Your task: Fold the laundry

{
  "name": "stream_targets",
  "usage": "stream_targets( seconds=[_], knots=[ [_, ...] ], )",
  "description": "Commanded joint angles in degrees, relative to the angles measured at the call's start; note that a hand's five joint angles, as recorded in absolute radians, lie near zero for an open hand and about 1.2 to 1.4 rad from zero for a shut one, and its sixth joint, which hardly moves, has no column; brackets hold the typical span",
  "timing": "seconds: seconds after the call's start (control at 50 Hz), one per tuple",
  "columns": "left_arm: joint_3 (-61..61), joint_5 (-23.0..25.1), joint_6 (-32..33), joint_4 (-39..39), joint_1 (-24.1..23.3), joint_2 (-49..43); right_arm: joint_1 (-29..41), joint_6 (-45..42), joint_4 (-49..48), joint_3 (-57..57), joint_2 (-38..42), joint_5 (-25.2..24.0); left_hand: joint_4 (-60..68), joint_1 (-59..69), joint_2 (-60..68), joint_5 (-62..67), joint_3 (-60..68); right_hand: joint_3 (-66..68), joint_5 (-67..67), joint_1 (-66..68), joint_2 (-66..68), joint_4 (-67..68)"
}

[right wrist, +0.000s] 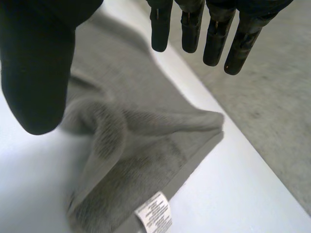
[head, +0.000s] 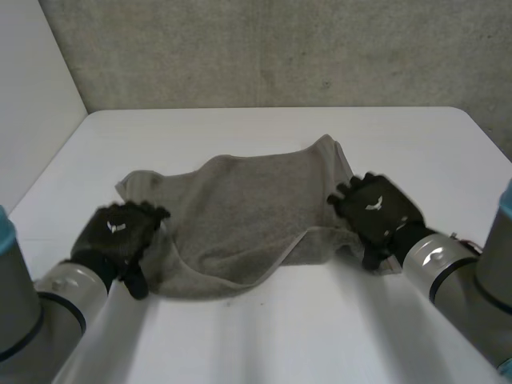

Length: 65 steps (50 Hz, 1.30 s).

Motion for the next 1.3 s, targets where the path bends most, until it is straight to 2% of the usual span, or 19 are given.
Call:
stream_targets(
  seconds=[0.02, 0.06, 0.18, 0.26, 0.28, 0.32, 0.34, 0.38, 0.42, 0.56, 0.6, 0.78, 0.84, 0.88, 0.9, 0.92, 0.94, 1.2, 1.3],
  knots=[
    [6.1, 3.7, 2.1, 0.9, -0.1, 0.6, -2.8, 15.2, -1.3, -0.3, -1.9, -0.1, -0.2, -0.6, -0.2, -0.6, -0.4, -0.4, -0.7, -0.5, -2.1, -1.5],
    [9.2, 6.5, 2.1, 0.9, 0.5, -3.5, -3.0, 15.4, -1.3, -0.1, -1.9, -0.2, 0.8, 0.4, 0.8, 0.4, 0.6, -0.4, -0.7, -0.5, -2.1, -1.5],
    [13.6, 8.6, 3.9, 0.7, 0.6, -9.8, -2.9, 14.6, -1.5, 0.5, -1.1, -0.1, 4.3, 4.0, 4.3, 3.9, 4.2, -0.4, -0.7, -0.5, -2.1, -1.5],
    [16.2, 8.8, 12.4, 0.6, 1.6, -14.9, -2.8, 13.6, -1.5, 0.5, -0.4, -0.1, 5.1, 4.8, 5.2, 4.8, 5.0, -0.4, -0.7, -0.5, -2.1, -1.5],
    [16.2, 8.8, 12.4, 0.6, 1.6, -14.9, -2.9, 12.8, -1.5, 0.4, 0.4, 0.0, 5.1, 4.8, 5.2, 4.8, 5.0, -0.4, -0.7, -0.5, -2.1, -1.5],
    [17.9, 8.9, 20.1, 0.4, 2.7, -18.0, -3.0, 12.1, -1.5, 0.5, 1.0, 0.0, 6.1, 5.8, 6.2, 5.8, 6.0, -0.4, -0.7, -0.5, -2.1, -1.5],
    [17.9, 8.9, 20.2, 0.4, 2.7, -18.0, -3.0, 11.5, -1.5, 0.5, 1.4, 0.0, 6.2, 5.8, 6.2, 5.8, 6.0, -0.4, -0.7, -0.5, -2.1, -1.5],
    [18.6, 8.8, 26.4, -0.1, 3.3, -20.4, -3.0, 10.9, -1.5, 0.5, 1.5, 0.0, 10.3, 10.0, 10.4, 10.0, 10.2, -0.5, -0.9, -0.6, -2.3, -1.7],
    [18.6, 8.8, 28.6, -0.5, 3.5, -21.1, -3.0, 10.7, -1.5, 0.5, 1.5, 0.1, 10.9, 10.5, 10.9, 10.5, 10.7, -0.5, -0.9, -0.6, -2.3, -1.7],
    [19.0, 8.8, 30.4, -0.2, 3.6, -23.3, -3.0, 10.3, -1.5, 0.5, 2.5, 0.0, 13.7, 13.4, 13.8, 13.4, 13.6, -0.5, -0.9, -0.6, -2.3, -1.7],
    [19.5, 8.9, 30.4, -0.1, 3.7, -24.3, -2.9, 10.3, -1.5, 0.5, 2.6, 0.0, 18.9, 18.6, 19.0, 18.6, 18.8, -0.5, -0.9, -0.6, -2.3, -1.7],
    [20.1, 8.8, 30.9, -0.6, 3.7, -27.2, -2.9, 9.3, -1.5, 0.3, 3.7, 0.2, 20.1, 19.8, 20.2, 19.8, 20.0, -0.4, -0.7, -0.5, -2.1, -1.5],
    [20.2, 8.5, 31.0, -0.7, 3.7, -27.3, -3.1, 9.0, -1.5, 0.1, 3.7, 0.2, 29.5, 29.2, 29.6, 29.2, 29.4, -0.4, -0.7, -0.5, -2.1, -1.5],
    [20.1, 7.9, 31.0, -0.6, 3.9, -26.6, -3.2, 9.0, -1.5, -0.1, 3.7, 0.3, 51.6, 51.3, 51.7, 51.3, 51.5, -0.5, -0.9, -0.6, -2.3, -1.7],
    [20.1, 7.9, 31.0, -0.6, 3.9, -26.6, -3.2, 9.0, -1.5, -0.2, 3.8, 0.3, 51.7, 51.4, 51.8, 51.4, 51.6, -0.7, -1.1, -0.8, -2.5, -1.9],
    [19.9, 7.9, 31.0, -0.5, 4.0, -25.8, -3.2, 9.0, -1.4, -0.4, 3.8, 0.4, 63.9, 63.6, 63.9, 63.5, 63.8, -0.9, -1.2, -1.0, -2.6, -2.0],
    [19.7, 7.8, 31.0, -0.5, 4.3, -24.4, -3.2, 9.0, -1.4, -0.4, 3.8, 0.4, 67.2, 66.8, 67.2, 66.8, 67.0, -0.9, -1.2, -1.0, -2.7, -2.0],
    [17.0, 6.8, 29.9, -0.5, 4.2, -6.8, -4.1, 10.3, 0.9, -3.4, 4.0, 3.9, 67.2, 66.9, 67.2, 66.8, 67.1, -3.5, -3.8, -3.6, -5.3, -4.6],
    [17.1, 7.1, 29.1, -0.3, 3.7, 1.8, -3.5, 14.4, 7.3, -7.6, 4.0, 3.4, 67.2, 66.9, 67.2, 66.8, 67.1, -3.5, -3.8, -3.6, -5.3, -4.6]
  ],
)
